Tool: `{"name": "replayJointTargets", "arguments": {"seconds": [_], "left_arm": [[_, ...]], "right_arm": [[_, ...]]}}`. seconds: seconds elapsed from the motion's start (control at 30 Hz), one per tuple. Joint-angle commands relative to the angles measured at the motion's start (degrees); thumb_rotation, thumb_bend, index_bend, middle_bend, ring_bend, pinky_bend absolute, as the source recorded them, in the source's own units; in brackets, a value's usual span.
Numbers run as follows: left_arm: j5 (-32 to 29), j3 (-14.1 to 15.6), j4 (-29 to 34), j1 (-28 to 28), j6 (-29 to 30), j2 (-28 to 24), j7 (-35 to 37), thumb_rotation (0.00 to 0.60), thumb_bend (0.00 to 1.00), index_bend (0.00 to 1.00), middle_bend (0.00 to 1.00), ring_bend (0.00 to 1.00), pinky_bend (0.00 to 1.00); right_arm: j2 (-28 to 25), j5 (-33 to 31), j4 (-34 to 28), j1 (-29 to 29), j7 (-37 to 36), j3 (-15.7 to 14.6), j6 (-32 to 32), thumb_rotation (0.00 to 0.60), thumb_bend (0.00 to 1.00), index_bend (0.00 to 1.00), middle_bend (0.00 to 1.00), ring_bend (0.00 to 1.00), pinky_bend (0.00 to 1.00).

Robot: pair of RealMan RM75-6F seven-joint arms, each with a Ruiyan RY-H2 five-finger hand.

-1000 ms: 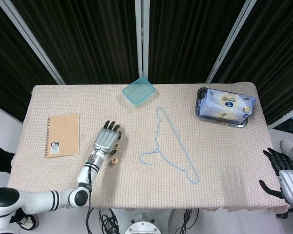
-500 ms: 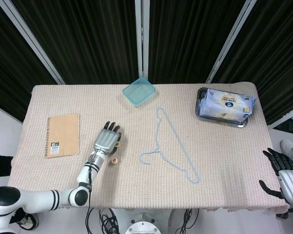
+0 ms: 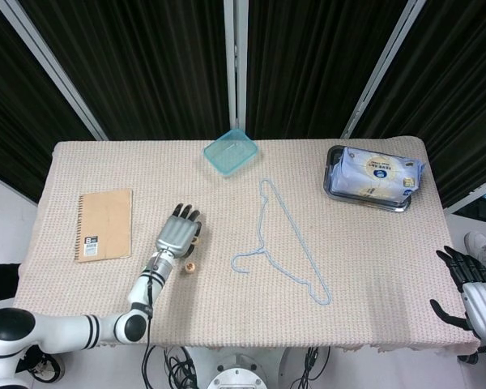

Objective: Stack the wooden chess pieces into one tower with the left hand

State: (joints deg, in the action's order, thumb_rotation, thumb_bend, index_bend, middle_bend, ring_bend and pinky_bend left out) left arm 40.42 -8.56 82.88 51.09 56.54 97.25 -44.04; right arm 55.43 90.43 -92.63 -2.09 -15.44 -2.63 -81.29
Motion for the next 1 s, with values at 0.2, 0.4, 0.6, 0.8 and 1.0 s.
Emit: {"name": "replayJointTargets", "arguments": {"seconds": [0.2,0.4,0.6,0.8,1.0], "left_arm": [[-0.4,-0.2,1.9,0.1,0.7,-1.0,0.4,0.600,0.35,0.49,0.11,0.00,0.00],[0.8,-1.1,7.7,-0.4,3.4,-4.7,1.0,0.600,0.35,0.49,0.11,0.00,0.00],[3.3,1.1,17.0,-1.9,7.1,-9.8,-0.7,0.600,0.35,0.49,0.11,0.00,0.00],[8.4,5.0,24.6,-4.6,10.7,-12.4,-0.8,0.600,0.35,0.49,0.11,0.00,0.00],[12.0,7.9,26.8,-6.6,12.4,-12.5,-0.7,0.600,0.35,0.49,0.12,0.00,0.00]], "right_arm": [[0.0,0.0,0.0,0.0,0.1,0.0,0.0,0.600,0.26,0.00,0.00,0.00,0.00],[0.0,0.0,0.0,0.0,0.1,0.0,0.0,0.600,0.26,0.00,0.00,0.00,0.00],[0.1,0.3,-0.1,-0.1,0.3,-0.1,0.1,0.600,0.26,0.00,0.00,0.00,0.00],[0.1,0.7,-0.5,0.2,0.8,-0.3,-0.4,0.600,0.26,0.00,0.00,0.00,0.00],[0.2,0.8,-0.7,0.1,1.4,-0.4,-0.3,0.600,0.26,0.00,0.00,0.00,0.00]]}}
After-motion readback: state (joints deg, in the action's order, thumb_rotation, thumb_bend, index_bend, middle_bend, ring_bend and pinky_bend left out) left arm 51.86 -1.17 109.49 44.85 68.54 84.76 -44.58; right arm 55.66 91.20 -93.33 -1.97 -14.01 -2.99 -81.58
